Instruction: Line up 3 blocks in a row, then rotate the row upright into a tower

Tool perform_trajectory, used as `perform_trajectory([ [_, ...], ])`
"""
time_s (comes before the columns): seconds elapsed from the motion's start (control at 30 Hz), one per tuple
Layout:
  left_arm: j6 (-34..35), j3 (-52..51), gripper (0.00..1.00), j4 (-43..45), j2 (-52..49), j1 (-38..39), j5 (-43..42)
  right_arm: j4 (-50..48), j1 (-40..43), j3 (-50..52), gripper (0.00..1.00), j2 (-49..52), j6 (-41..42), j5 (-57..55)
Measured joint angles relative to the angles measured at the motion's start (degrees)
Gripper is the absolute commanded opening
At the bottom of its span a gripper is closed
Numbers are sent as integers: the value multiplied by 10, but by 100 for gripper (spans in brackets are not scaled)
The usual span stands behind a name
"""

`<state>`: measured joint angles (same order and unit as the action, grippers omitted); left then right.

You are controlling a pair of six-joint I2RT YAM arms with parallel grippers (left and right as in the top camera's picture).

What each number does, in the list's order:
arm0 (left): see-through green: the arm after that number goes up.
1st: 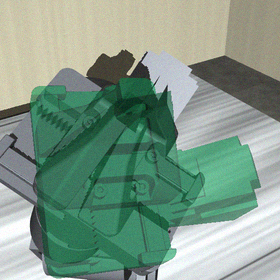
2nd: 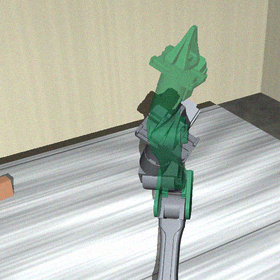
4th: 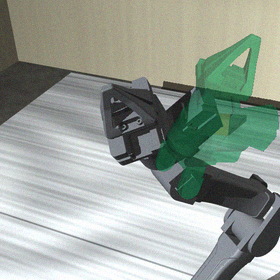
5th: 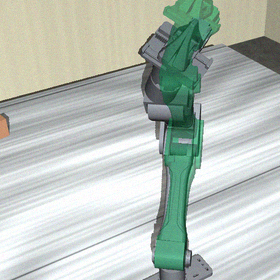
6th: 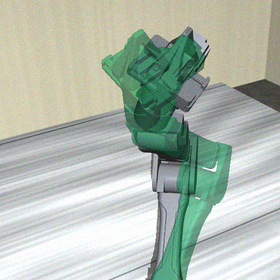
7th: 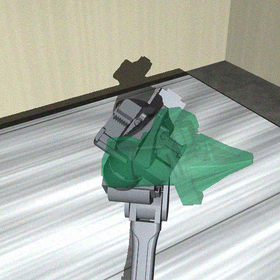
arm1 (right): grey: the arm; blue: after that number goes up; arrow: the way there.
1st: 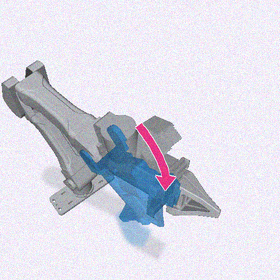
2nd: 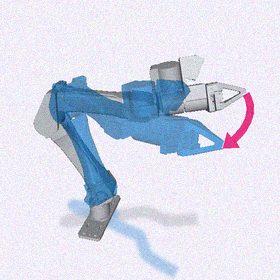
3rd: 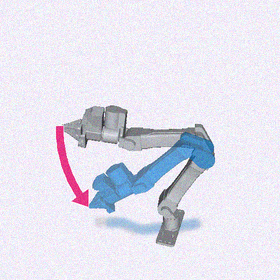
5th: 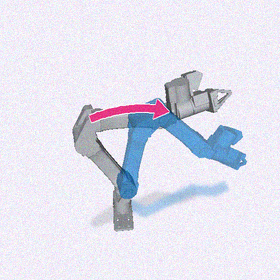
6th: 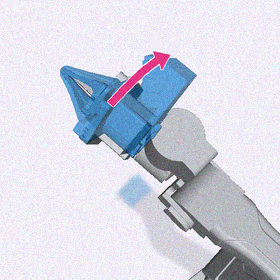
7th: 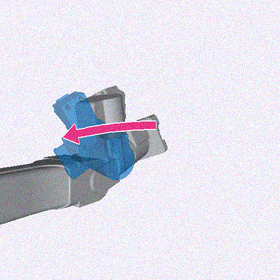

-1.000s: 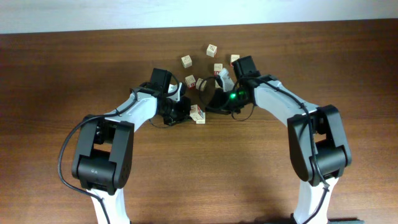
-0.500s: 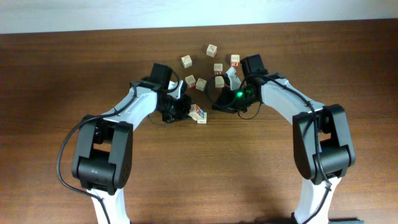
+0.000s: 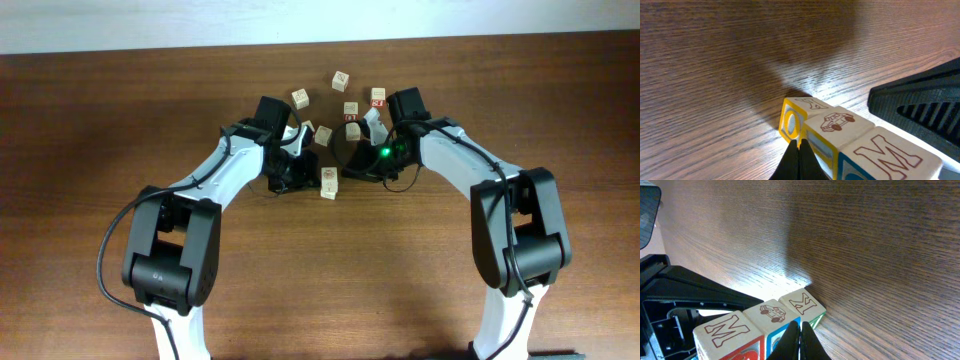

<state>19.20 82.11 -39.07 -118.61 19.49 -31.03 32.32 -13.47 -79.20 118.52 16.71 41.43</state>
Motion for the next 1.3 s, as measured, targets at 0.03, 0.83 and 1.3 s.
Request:
perform_trajectory([
  [0.03,0,0,0,-2,0,0,1,1,0,0,4,0,0,0],
  [0.83,29,0,0,-2,0,0,138,73,-30,0,4,0,58,-45],
  [1.3,30,0,0,-2,0,0,138,68,-51,0,4,0,62,-45],
])
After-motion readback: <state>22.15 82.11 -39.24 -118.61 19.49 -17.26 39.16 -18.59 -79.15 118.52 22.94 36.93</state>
